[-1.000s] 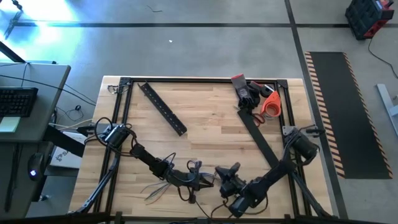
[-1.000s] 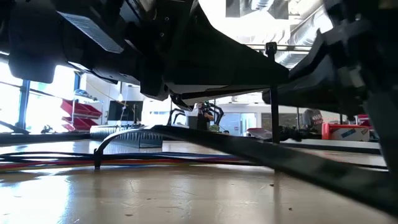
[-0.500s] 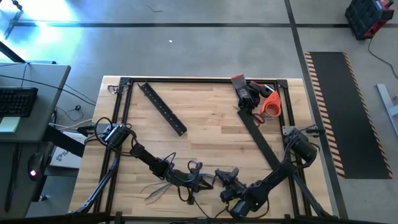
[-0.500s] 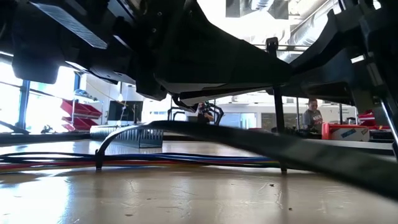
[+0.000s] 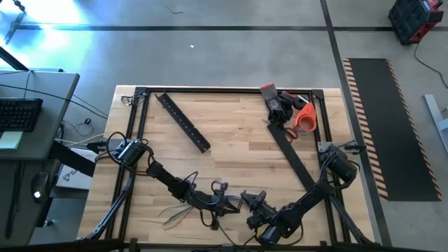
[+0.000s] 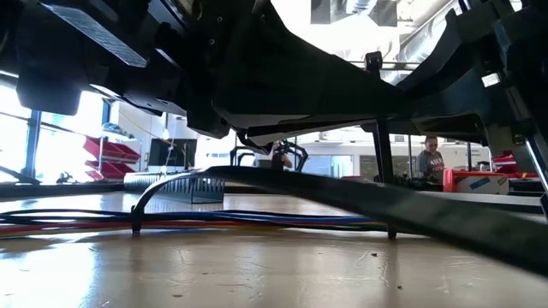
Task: Ziptie cables
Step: Wrap the cable wires with the black zip tie
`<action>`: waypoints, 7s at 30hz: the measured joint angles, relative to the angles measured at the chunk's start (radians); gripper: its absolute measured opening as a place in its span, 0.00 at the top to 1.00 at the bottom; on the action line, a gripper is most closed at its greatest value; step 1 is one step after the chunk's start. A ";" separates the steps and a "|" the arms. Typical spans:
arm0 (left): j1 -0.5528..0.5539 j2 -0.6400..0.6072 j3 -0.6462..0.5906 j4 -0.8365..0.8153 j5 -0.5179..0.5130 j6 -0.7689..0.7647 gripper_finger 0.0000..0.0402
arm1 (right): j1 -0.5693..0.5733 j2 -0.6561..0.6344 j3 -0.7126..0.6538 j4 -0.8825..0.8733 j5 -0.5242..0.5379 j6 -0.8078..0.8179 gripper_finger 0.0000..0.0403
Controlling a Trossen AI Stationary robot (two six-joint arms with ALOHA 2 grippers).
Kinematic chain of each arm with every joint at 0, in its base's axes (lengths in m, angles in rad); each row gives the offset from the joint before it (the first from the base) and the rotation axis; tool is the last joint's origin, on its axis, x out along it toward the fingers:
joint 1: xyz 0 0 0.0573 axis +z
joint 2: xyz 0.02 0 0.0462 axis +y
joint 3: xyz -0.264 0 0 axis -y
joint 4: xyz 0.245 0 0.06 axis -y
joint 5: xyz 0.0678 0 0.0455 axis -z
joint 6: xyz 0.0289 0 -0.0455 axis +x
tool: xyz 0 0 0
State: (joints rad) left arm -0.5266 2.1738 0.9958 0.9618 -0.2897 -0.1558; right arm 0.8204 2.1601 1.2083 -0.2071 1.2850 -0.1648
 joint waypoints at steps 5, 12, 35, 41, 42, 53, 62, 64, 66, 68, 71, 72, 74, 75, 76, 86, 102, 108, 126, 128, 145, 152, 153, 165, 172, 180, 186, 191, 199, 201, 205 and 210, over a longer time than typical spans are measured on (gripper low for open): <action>0.000 0.000 0.000 -0.002 0.000 0.000 1.00 | 0.007 0.000 0.000 0.001 0.001 0.003 1.00; 0.001 0.000 0.000 -0.005 0.000 0.000 1.00 | 0.025 0.001 -0.002 0.025 0.011 -0.005 1.00; 0.022 0.000 0.000 -0.006 0.058 -0.051 1.00 | 0.006 0.003 0.003 0.167 -0.069 -0.546 1.00; 0.047 0.000 0.000 -0.018 0.116 -0.140 1.00 | 0.005 0.006 0.034 0.165 -0.047 -0.624 1.00; 0.053 0.000 0.000 -0.025 0.126 -0.159 1.00 | 0.005 0.006 0.039 0.167 -0.043 -0.637 1.00; 0.086 0.001 0.000 -0.046 0.209 -0.261 1.00 | 0.020 0.005 0.053 0.172 -0.043 -0.734 1.00; 0.086 0.001 0.000 -0.026 0.222 -0.262 1.00 | 0.033 0.003 0.054 0.192 -0.063 -0.728 1.00; 0.086 0.001 0.000 -0.025 0.222 -0.262 1.00 | 0.038 0.002 0.054 0.198 -0.065 -0.733 1.00; 0.086 0.001 0.000 -0.026 0.227 -0.262 1.00 | 0.040 0.002 0.054 0.194 -0.083 -0.723 1.00; 0.086 0.002 0.000 -0.022 0.236 -0.257 1.00 | 0.039 0.002 0.054 0.191 -0.097 -0.714 1.00; 0.086 0.002 0.000 -0.019 0.245 -0.254 1.00 | 0.038 0.002 0.054 0.190 -0.097 -0.672 1.00; 0.086 0.002 0.000 -0.017 0.248 -0.254 1.00 | 0.037 0.002 0.055 0.190 -0.088 -0.647 1.00; 0.086 0.002 0.000 -0.013 0.248 -0.254 1.00 | 0.032 0.002 0.055 0.185 -0.074 -0.598 1.00; 0.086 0.002 0.000 -0.013 0.248 -0.254 1.00 | 0.031 0.002 0.055 0.179 -0.074 -0.582 1.00; 0.087 0.002 0.000 -0.013 0.248 -0.254 1.00 | 0.031 0.002 0.055 0.174 -0.074 -0.568 1.00; 0.087 0.002 0.000 -0.020 0.251 -0.254 1.00 | 0.031 0.002 0.055 0.125 -0.074 -0.427 1.00; 0.084 0.002 0.000 -0.024 0.252 -0.254 1.00 | 0.026 0.001 0.055 0.057 -0.035 -0.306 0.66; 0.079 0.001 0.000 -0.024 0.252 -0.254 1.00 | 0.022 0.001 0.055 0.015 -0.038 -0.303 0.70; 0.080 0.001 0.000 -0.026 0.240 -0.283 1.00 | 0.010 0.000 0.055 -0.024 -0.075 -0.263 1.00; 0.081 0.001 0.000 -0.026 0.241 -0.286 1.00 | 0.012 0.000 0.055 0.002 -0.076 -0.304 1.00; 0.085 0.001 0.000 -0.018 0.250 -0.305 1.00 | 0.043 0.000 0.055 0.136 -0.103 -0.555 1.00; 0.085 0.001 0.000 -0.012 0.249 -0.298 1.00 | 0.024 -0.002 0.055 0.123 -0.086 -0.404 0.98; 0.086 0.000 0.000 -0.010 0.248 -0.296 1.00 | 0.021 -0.007 0.055 0.120 -0.090 -0.369 0.96; 0.081 -0.002 0.001 0.032 0.224 -0.241 1.00 | 0.016 -0.231 0.055 -0.153 -0.342 0.213 0.53; 0.081 -0.001 0.000 0.028 0.161 -0.160 1.00 | -0.020 -0.292 0.055 -0.256 -0.606 0.606 0.43; 0.071 0.023 0.000 0.031 0.135 -0.111 1.00 | -0.064 -0.293 0.055 -0.264 -0.878 1.086 0.43; 0.051 0.070 0.003 0.069 0.035 -0.098 1.00 | -0.036 -0.254 0.055 -0.186 -0.862 1.322 0.43; 0.035 0.143 0.031 0.185 0.015 -0.103 1.00 | -0.008 -0.209 0.055 -0.120 -0.791 1.427 0.44; 0.034 0.157 0.037 0.210 0.014 -0.095 1.00 | 0.044 -0.204 0.055 -0.301 -0.778 1.543 0.51; 0.034 0.157 0.036 0.217 0.015 -0.087 1.00 | 0.050 -0.195 0.055 -0.347 -0.793 1.552 0.53; 0.034 0.156 0.036 0.249 0.016 -0.077 1.00 | 0.050 -0.147 0.055 -0.324 -0.919 1.420 0.57; 0.034 0.156 0.035 0.271 0.018 -0.077 1.00 | 0.052 -0.116 0.061 -0.345 -0.905 1.292 0.63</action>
State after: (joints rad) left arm -0.4927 2.3299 1.0313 1.2328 -0.2718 -0.2328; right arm 0.8726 2.0442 1.2690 -0.5522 0.3796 1.1274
